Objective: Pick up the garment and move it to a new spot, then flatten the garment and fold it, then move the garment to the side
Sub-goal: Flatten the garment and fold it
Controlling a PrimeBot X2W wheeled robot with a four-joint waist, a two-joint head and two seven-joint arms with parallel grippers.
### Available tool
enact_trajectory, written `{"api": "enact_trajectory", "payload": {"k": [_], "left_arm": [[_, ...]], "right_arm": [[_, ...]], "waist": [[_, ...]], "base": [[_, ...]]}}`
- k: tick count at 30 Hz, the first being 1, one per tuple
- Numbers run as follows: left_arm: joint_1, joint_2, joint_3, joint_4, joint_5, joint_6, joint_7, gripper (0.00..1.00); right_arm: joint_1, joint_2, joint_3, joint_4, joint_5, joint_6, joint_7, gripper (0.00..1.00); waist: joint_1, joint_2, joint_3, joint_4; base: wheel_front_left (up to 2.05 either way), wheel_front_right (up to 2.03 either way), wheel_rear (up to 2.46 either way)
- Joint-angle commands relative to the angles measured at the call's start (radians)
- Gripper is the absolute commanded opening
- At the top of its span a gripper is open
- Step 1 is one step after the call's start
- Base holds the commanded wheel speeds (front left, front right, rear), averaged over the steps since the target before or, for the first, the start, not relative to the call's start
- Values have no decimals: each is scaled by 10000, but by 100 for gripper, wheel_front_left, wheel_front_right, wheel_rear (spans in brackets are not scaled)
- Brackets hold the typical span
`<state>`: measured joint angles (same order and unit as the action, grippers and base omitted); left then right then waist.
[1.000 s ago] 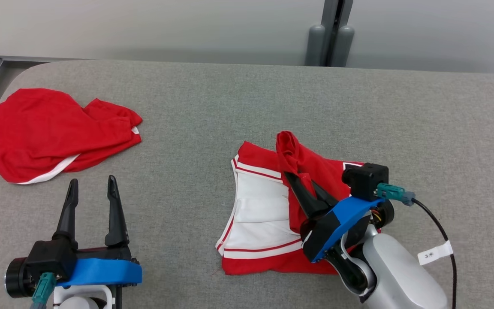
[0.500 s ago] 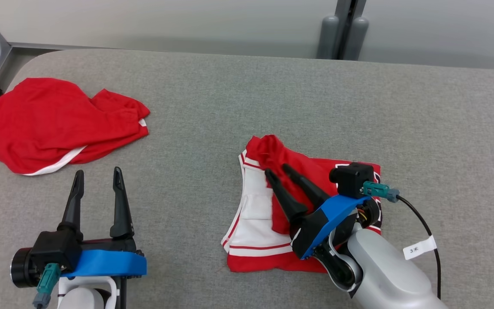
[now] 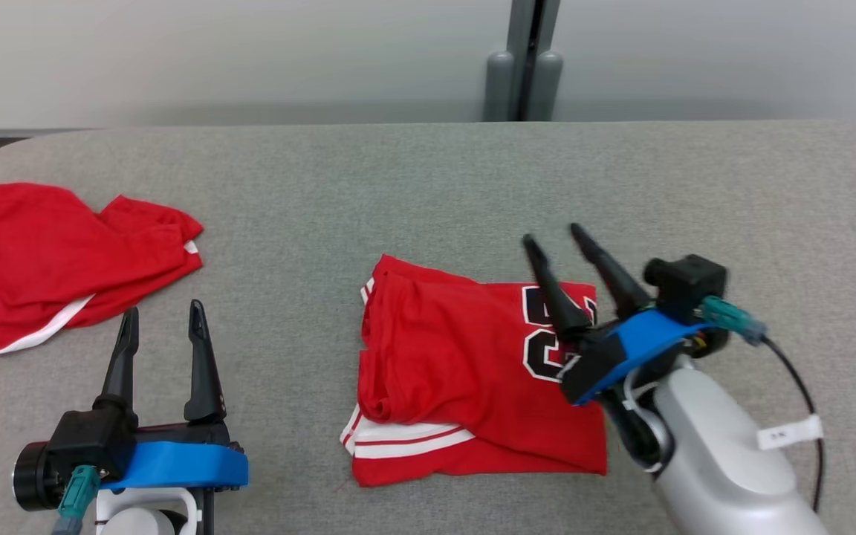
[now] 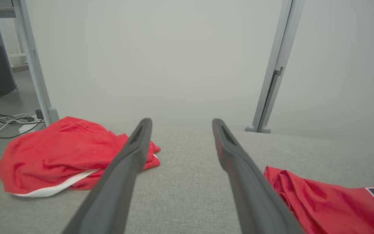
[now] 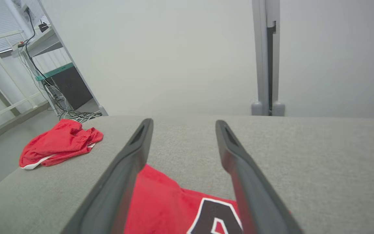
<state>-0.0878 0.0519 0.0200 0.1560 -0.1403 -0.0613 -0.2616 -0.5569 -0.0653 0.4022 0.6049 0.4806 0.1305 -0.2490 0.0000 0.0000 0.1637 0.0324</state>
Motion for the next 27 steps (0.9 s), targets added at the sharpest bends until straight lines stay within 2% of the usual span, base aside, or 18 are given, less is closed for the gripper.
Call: {"api": "enact_trajectory", "payload": {"k": [1, 8, 16, 22, 27], "left_arm": [[10, -12, 16, -22, 55, -6, -47, 100], [165, -13, -14, 35, 164, -48, -48, 100], [195, 26, -17, 144, 235, -83, -48, 100], [284, 83, -89, 195, 306, -103, -48, 100], [412, 75, -274, 127, 395, -94, -48, 100]], "right_arm": [[300, -157, -255, -133, -153, 4, -79, 100], [1579, -587, -2117, -1553, -1133, 5, -103, 100], [3512, -429, -4091, -3667, -1911, 5, 417, 100], [4710, -48, -4723, -5161, -2238, 5, 1016, 100], [5301, 122, -4832, -5853, -2363, 5, 1324, 100]], "waist": [[0, 0, -110, -145], [0, 0, -284, -497], [0, 0, -386, -592], [0, 0, -476, -545], [0, 0, -522, -469]], "base": [[0, 0, 0], [0, 0, 0], [0, 0, 0], [0, 0, 0], [0, 0, 0]]}}
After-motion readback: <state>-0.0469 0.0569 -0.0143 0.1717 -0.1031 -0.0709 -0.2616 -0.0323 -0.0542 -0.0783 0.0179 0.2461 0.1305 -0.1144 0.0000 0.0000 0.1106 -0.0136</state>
